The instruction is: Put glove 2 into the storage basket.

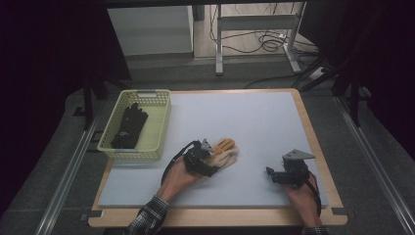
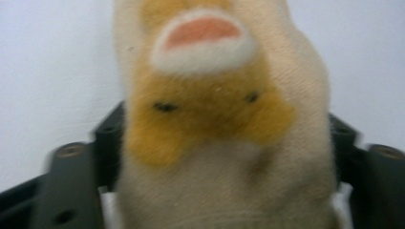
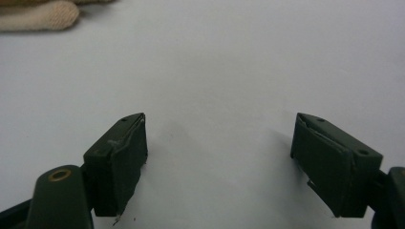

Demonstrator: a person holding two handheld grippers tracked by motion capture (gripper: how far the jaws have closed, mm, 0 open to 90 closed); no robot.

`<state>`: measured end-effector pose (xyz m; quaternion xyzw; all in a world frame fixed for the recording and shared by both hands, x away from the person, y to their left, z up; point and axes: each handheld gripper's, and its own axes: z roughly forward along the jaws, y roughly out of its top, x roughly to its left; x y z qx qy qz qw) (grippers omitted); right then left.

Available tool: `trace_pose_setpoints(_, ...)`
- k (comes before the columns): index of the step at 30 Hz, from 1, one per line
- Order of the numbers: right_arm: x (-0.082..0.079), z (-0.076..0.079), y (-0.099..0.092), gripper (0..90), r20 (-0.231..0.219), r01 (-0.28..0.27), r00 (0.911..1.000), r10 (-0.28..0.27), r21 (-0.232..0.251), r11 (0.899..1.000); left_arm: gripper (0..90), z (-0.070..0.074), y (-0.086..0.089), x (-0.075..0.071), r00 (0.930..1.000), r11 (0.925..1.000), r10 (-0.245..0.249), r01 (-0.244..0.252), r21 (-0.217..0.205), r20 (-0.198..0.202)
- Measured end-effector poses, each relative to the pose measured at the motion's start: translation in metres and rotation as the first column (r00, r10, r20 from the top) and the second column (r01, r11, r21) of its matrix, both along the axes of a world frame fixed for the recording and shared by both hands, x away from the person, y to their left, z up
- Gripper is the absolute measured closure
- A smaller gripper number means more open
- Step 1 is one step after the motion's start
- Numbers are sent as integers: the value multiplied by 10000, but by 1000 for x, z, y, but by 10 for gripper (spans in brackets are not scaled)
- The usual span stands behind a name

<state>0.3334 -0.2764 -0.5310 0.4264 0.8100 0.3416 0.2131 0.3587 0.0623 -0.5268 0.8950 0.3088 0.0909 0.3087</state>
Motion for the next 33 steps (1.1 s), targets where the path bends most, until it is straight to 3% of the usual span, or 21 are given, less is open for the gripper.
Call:
trace_pose_setpoints(4, 0, 0, 0, 196, 2, -1, 10000, 1, -4, 10000, 509, 3, -1, -3, 9998, 9999, 147, -147, 26, -113)
trace_pose_setpoints(7, 0, 0, 0, 196, 6, -7, 10000, 7, -7, 10000, 555, 4, -1, -3, 9994, 9997, 252, -253, -50, -238)
trace_pose_setpoints(13, 0, 0, 0, 196, 5, -2, 10000, 2, -2, 10000, 569, 17, 9, 0, 9967, 9964, 681, -702, -477, -451)
trace_pose_setpoints(19, 0, 0, 0, 196, 0, 2, 10000, -2, -1, 10000, 566, 38, 23, 7, 9927, 9918, 1166, -1179, -491, -293)
trace_pose_setpoints(25, 0, 0, 0, 196, 4, -3, 10000, 3, 1, 10000, 561, 60, 40, 16, 9856, 9847, 1685, -1691, -431, -171)
trace_pose_setpoints(33, 0, 0, 0, 196, 3, 1, 10000, -1, -1, 10000, 556, 86, 69, 30, 9662, 9661, 2571, -2565, -282, 205)
